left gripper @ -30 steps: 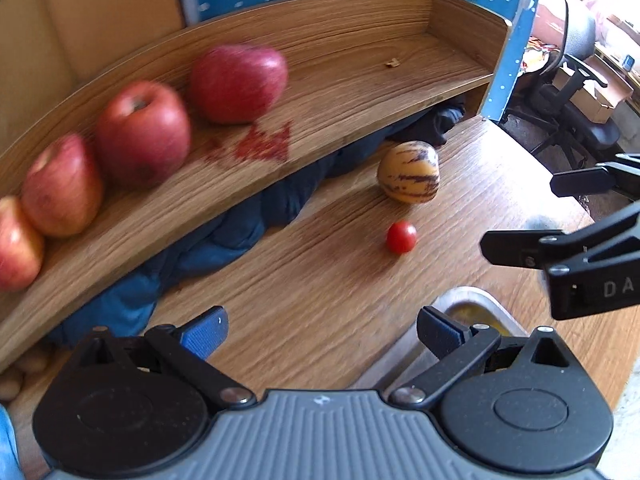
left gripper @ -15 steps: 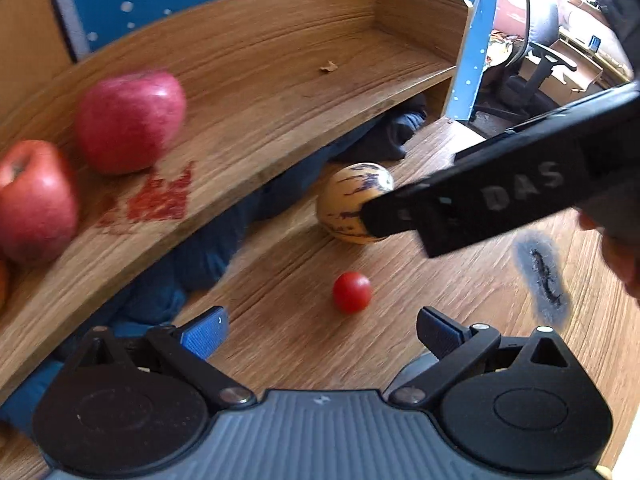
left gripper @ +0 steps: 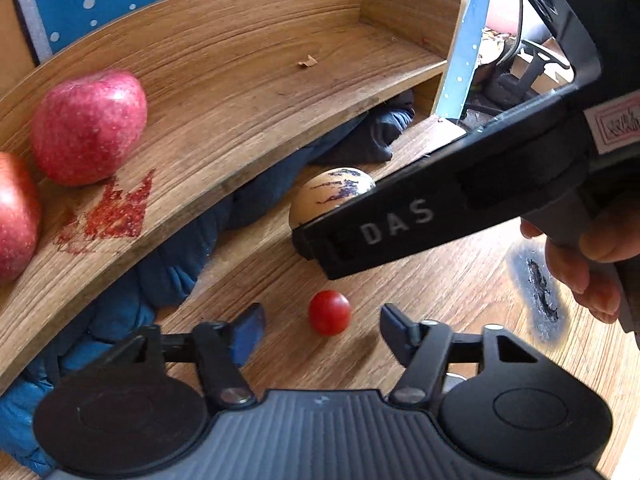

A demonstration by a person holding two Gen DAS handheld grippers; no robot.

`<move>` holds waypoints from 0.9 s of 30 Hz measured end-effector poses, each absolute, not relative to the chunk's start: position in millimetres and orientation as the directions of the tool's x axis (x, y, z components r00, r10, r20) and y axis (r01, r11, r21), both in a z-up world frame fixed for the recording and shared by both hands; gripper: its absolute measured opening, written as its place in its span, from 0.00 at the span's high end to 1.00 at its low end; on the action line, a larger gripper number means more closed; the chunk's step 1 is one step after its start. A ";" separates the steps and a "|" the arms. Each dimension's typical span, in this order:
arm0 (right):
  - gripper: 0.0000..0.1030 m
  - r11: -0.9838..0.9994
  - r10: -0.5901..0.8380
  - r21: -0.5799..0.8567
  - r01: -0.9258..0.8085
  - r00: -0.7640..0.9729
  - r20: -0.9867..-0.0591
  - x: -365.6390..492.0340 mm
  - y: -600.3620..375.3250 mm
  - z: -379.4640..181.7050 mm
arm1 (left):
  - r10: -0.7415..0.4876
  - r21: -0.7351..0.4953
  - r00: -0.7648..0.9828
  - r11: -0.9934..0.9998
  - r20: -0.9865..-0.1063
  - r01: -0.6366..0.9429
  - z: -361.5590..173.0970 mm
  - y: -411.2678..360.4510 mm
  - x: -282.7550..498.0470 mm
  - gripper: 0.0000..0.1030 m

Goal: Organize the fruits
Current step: 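Grasp the red cherry tomato with the left tool while the right tool grasps the last striped pepino, then carry the tomato and pepino onto the tray and open both tools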

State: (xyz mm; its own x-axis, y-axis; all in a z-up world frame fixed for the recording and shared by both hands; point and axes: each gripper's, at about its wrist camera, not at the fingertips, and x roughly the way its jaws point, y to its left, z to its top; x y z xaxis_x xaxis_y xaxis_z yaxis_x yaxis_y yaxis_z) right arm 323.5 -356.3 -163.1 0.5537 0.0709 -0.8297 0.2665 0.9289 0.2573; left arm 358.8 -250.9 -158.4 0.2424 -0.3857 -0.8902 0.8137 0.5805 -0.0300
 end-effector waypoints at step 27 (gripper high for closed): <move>0.45 0.925 0.013 0.232 0.302 0.585 -0.811 276.2 -304.4 -130.6 | -0.402 -0.068 0.256 0.638 -0.879 0.767 -137.2 -211.4 349.2 0.78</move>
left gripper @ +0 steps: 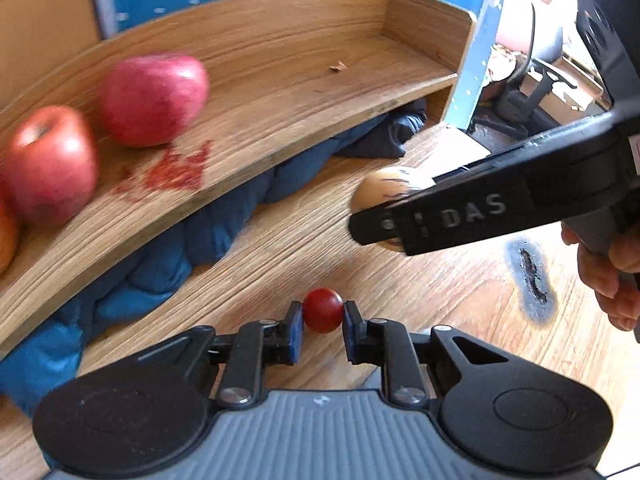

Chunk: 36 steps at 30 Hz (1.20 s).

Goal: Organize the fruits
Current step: 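Carry the tomato and pepino onto the tray and open both tools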

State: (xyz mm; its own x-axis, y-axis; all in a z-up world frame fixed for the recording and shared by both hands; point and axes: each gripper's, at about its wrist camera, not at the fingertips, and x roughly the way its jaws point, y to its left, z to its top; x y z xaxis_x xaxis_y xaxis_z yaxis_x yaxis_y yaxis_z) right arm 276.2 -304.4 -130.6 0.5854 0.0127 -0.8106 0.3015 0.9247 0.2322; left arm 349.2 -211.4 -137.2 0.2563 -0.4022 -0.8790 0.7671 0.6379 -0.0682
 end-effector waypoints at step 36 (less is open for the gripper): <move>0.45 0.969 0.083 0.196 0.151 0.547 -0.833 235.5 -165.2 -136.6 | -0.388 -0.135 0.213 0.698 -0.897 0.703 -108.8 -68.7 256.9 0.78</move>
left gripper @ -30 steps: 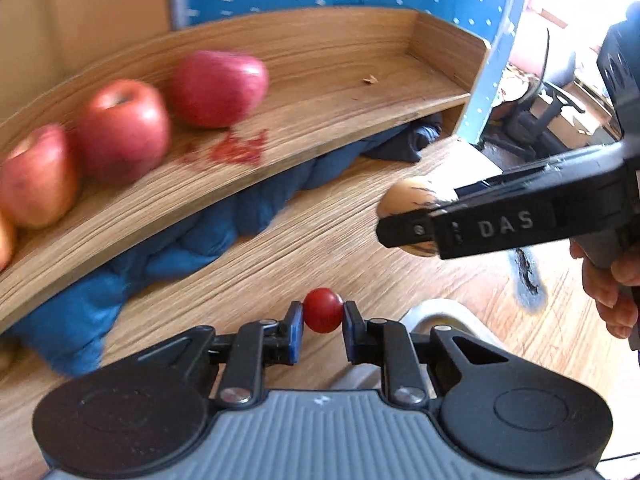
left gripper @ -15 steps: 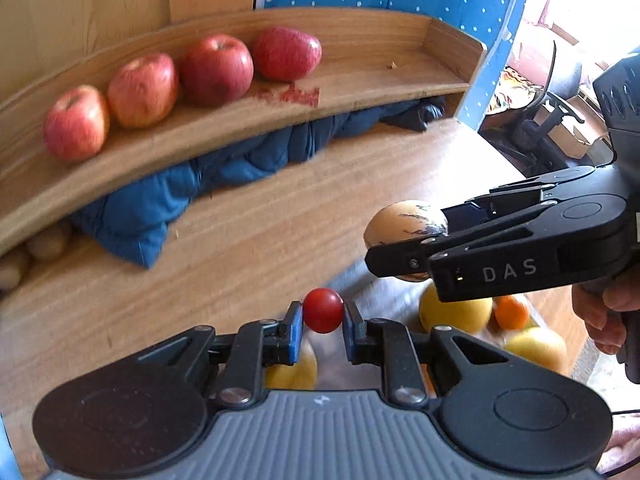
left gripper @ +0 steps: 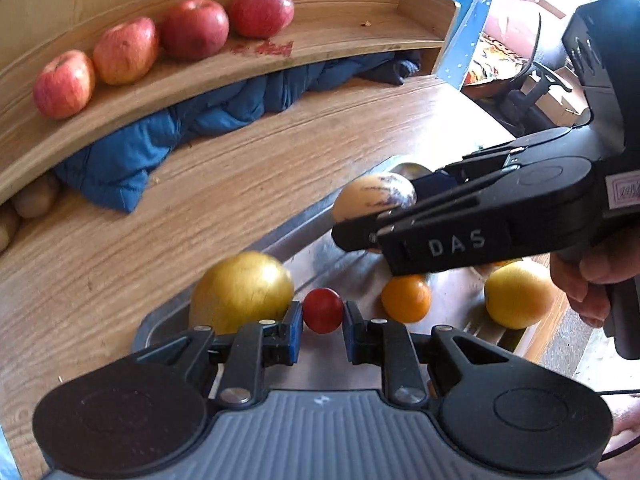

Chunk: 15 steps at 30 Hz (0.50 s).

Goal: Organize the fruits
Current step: 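Carry the tomato and pepino onto the tray and open both tools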

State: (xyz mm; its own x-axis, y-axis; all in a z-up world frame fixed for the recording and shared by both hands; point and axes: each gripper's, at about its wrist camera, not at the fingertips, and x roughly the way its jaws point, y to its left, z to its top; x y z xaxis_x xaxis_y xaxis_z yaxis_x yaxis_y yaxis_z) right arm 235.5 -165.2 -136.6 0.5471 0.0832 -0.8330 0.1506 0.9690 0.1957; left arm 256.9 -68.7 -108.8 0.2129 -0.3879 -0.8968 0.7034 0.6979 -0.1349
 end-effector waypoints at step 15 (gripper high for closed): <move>0.40 0.976 0.031 0.151 0.159 0.581 -0.813 221.4 -151.5 -122.1 | -0.381 -0.156 0.217 0.741 -0.899 0.653 -104.8 -47.8 254.7 0.66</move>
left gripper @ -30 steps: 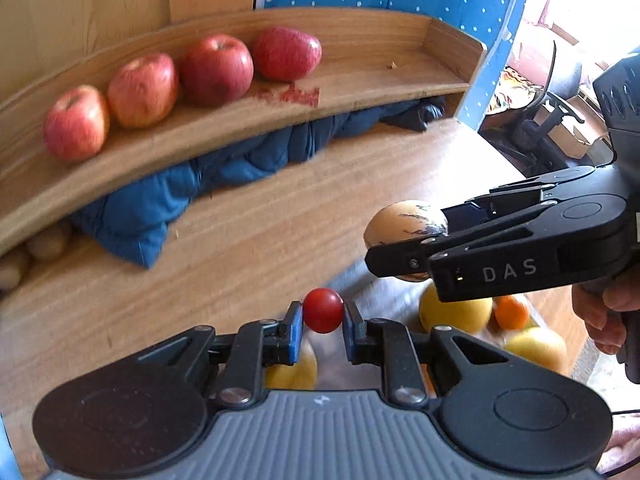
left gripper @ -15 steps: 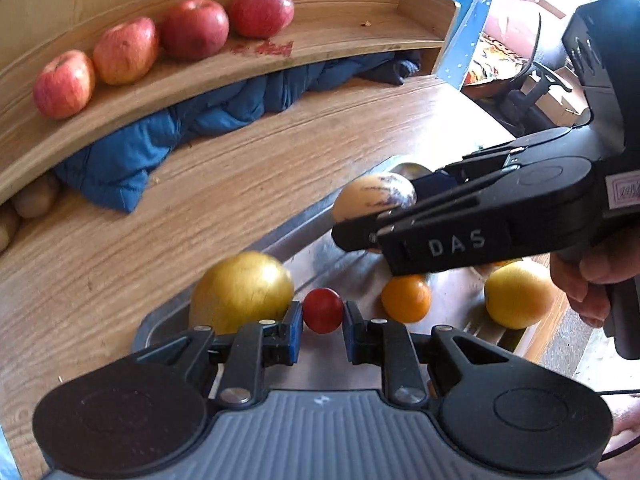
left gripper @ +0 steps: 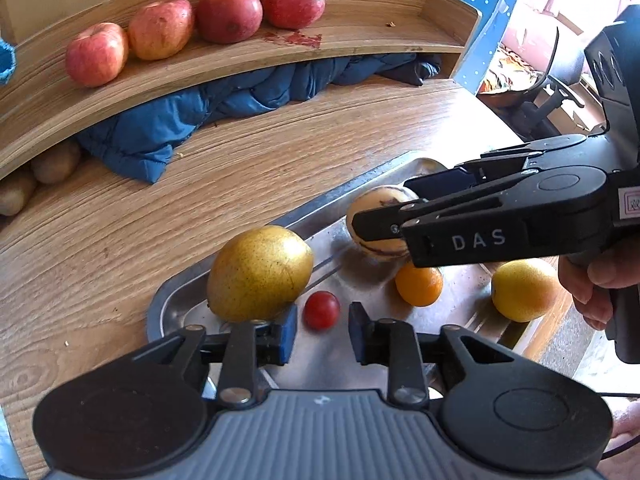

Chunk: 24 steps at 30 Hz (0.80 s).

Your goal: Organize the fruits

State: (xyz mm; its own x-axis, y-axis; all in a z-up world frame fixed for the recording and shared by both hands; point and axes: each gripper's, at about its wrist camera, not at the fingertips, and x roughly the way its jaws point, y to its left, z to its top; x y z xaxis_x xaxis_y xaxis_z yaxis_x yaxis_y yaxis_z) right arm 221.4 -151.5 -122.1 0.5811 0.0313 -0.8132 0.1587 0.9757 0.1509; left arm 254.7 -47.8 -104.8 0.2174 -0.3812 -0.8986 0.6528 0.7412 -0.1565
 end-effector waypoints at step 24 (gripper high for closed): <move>0.01 0.981 -0.095 0.058 0.183 0.724 -0.683 88.4 -107.8 -49.4 | -0.346 -0.048 0.443 0.828 -0.827 0.558 -48.6 9.6 172.7 0.02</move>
